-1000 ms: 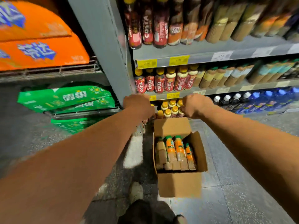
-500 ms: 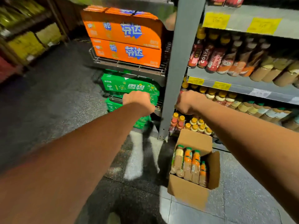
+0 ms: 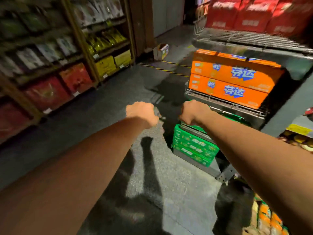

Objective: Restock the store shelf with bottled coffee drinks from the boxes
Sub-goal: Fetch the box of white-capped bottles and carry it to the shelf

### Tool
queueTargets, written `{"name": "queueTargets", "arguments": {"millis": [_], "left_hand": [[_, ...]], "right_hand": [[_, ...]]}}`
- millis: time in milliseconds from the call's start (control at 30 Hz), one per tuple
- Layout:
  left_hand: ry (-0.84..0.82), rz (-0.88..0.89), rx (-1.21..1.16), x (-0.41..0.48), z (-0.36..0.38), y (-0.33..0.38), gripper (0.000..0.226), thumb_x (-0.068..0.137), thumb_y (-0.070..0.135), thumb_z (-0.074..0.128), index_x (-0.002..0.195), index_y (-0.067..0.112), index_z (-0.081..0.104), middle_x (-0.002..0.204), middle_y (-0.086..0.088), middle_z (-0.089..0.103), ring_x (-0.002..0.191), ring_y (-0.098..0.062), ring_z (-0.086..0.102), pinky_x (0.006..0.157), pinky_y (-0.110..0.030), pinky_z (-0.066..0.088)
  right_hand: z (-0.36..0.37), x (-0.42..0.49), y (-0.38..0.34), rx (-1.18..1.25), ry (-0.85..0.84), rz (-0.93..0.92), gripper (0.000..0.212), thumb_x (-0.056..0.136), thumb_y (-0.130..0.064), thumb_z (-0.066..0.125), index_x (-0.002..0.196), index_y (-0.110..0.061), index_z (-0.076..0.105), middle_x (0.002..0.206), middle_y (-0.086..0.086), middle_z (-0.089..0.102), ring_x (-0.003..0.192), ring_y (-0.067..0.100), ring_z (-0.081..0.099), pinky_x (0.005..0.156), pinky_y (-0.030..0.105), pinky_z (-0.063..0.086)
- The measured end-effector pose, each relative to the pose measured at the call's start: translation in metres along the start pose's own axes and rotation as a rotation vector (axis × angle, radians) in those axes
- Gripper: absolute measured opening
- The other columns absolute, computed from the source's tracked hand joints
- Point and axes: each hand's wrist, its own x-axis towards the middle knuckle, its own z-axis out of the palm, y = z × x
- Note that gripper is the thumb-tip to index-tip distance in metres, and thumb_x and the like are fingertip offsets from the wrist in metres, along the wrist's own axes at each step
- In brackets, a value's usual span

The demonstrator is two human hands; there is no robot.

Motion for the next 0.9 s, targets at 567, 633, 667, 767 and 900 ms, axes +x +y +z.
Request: {"name": "queueTargets", "arguments": {"millis": [567, 633, 667, 767, 900], "left_hand": [[-0.052, -0.079, -0.057, 0.261, -0.032, -0.172, 0.026, 0.087, 0.037, 0.050, 0.096, 0.014, 0.057, 0.108, -0.009, 0.062, 0.100, -0.029, 0.058, 0.082, -0.037, 0.046], [-0.035, -0.074, -0.077, 0.303, -0.041, -0.182, 0.026, 0.087, 0.037, 0.052, 0.094, 0.012, 0.057, 0.102, -0.011, 0.063, 0.094, -0.029, 0.060, 0.084, -0.039, 0.050], [-0.025, -0.075, -0.090, 0.324, -0.046, -0.187, 0.027, 0.088, 0.036, 0.052, 0.098, 0.012, 0.057, 0.101, -0.011, 0.062, 0.094, -0.029, 0.060, 0.086, -0.040, 0.051], [-0.025, -0.077, -0.090, 0.388, -0.055, -0.203, 0.029, 0.089, 0.036, 0.049, 0.102, 0.011, 0.058, 0.105, -0.011, 0.062, 0.097, -0.028, 0.059, 0.088, -0.040, 0.049], [0.020, -0.075, -0.068, 0.479, -0.055, -0.231, 0.042, 0.091, 0.043, 0.049, 0.122, 0.016, 0.054, 0.123, -0.007, 0.057, 0.112, -0.027, 0.055, 0.086, -0.036, 0.044]], "right_hand": [[-0.043, 0.308, -0.107, -0.015, -0.057, -0.103, 0.018, 0.087, -0.027, 0.049, 0.092, -0.013, 0.059, 0.099, 0.012, 0.061, 0.097, 0.033, 0.061, 0.071, 0.032, 0.043], [-0.054, 0.357, -0.105, -0.022, -0.060, -0.104, 0.024, 0.087, -0.027, 0.050, 0.099, -0.011, 0.063, 0.104, 0.013, 0.063, 0.098, 0.033, 0.062, 0.072, 0.032, 0.044], [-0.060, 0.381, -0.104, -0.026, -0.058, -0.103, 0.025, 0.086, -0.027, 0.051, 0.101, -0.011, 0.063, 0.106, 0.013, 0.064, 0.099, 0.033, 0.062, 0.073, 0.032, 0.044], [-0.076, 0.449, -0.099, -0.035, -0.062, -0.077, 0.028, 0.087, -0.028, 0.052, 0.105, -0.010, 0.062, 0.111, 0.014, 0.063, 0.102, 0.034, 0.061, 0.074, 0.033, 0.043], [-0.085, 0.542, -0.100, -0.053, -0.080, -0.067, 0.028, 0.087, -0.032, 0.053, 0.106, -0.012, 0.062, 0.109, 0.013, 0.062, 0.099, 0.032, 0.060, 0.077, 0.035, 0.045]]}}
